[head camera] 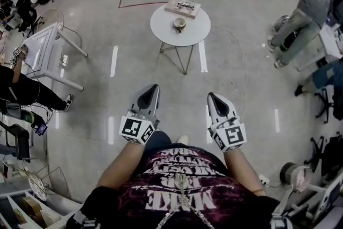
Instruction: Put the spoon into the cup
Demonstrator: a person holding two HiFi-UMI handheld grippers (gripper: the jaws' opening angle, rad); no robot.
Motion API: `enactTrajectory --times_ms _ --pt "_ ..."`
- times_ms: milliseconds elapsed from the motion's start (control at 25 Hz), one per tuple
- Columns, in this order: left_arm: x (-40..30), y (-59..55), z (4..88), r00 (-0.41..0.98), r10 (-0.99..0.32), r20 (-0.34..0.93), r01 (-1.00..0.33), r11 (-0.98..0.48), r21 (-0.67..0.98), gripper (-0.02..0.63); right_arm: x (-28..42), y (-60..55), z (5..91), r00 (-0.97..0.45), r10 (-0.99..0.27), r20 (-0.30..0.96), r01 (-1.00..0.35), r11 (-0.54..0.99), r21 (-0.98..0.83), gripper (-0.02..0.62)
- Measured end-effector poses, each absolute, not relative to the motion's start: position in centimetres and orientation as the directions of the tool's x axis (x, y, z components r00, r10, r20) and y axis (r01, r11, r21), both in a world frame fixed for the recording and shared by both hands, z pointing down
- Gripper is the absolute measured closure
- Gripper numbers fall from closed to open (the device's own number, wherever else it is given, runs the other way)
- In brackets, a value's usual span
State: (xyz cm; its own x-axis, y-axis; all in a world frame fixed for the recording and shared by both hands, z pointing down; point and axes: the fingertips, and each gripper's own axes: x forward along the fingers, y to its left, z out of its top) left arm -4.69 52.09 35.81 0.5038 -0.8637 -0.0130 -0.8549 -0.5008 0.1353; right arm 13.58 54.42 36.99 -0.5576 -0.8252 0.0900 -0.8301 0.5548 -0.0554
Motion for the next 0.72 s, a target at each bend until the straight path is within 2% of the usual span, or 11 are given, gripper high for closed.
enactTrajectory --times_ms 720 --pt "-6.8 43.4 36.3 0.521 -0.853 -0.013 -0.843 -0.517 0.148 0.577 11.3 46.7 37.4 -0.532 -0.84 0.106 -0.847 0.531 -0.041 0.566"
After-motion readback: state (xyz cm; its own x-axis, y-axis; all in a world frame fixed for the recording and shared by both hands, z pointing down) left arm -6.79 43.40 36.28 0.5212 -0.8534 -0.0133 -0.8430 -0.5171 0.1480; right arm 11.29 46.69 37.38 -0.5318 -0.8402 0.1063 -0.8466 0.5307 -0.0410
